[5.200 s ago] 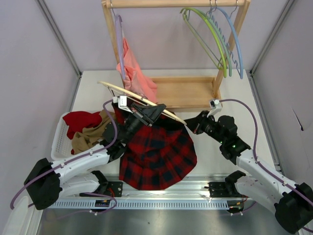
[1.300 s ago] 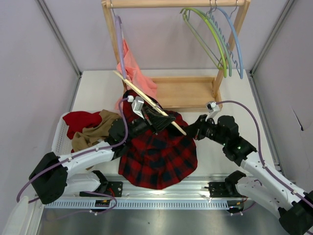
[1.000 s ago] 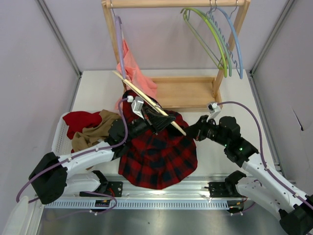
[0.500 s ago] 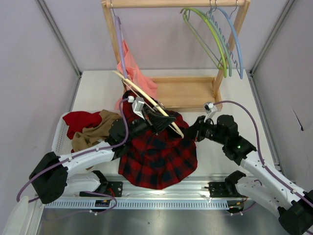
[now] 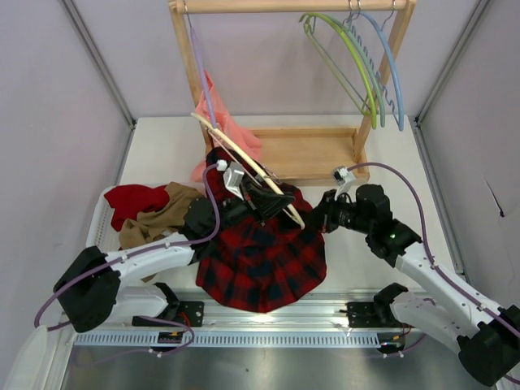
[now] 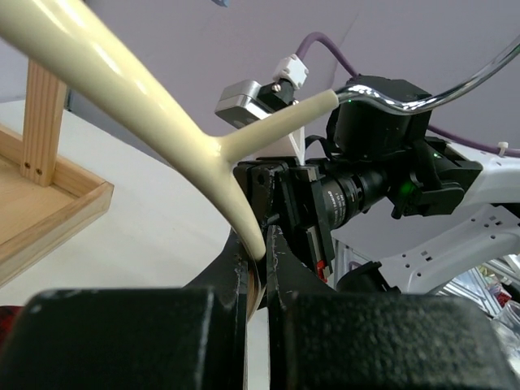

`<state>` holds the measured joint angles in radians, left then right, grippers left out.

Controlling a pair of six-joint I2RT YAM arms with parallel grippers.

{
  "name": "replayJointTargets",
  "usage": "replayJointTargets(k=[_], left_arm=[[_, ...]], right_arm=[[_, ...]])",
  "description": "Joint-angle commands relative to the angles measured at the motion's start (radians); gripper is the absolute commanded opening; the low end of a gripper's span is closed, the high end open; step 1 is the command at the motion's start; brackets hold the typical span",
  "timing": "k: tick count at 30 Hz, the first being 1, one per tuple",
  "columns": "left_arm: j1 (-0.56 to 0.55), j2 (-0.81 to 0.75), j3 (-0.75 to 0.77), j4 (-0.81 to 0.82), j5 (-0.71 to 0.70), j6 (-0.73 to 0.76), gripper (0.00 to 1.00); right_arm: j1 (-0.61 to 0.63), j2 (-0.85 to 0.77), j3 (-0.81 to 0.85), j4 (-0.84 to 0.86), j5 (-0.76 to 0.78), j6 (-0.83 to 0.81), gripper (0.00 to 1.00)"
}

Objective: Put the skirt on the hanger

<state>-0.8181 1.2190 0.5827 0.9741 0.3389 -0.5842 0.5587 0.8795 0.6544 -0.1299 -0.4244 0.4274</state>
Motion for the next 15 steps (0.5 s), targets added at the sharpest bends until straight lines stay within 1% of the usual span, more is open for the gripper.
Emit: replayJointTargets(k=[1,7,15], left_arm=[[-0.007,0.007,0.054,0.255,0.038,0.13,0.0],[-0.01,0.043,0.058,0.298,0.063,0.13,0.0],[-0.01,0.076,0.068,0.353,0.061,0.158,0.0]], right_arm=[[0.009,0.007,0.07,0.041,-0.125,0.016,0.0],[-0.026,-0.011,0.129,-0.069,0.013,0.007,0.0],[-0.045,-0.03,0.145,-0.109,-0.042,0.043,0.0]])
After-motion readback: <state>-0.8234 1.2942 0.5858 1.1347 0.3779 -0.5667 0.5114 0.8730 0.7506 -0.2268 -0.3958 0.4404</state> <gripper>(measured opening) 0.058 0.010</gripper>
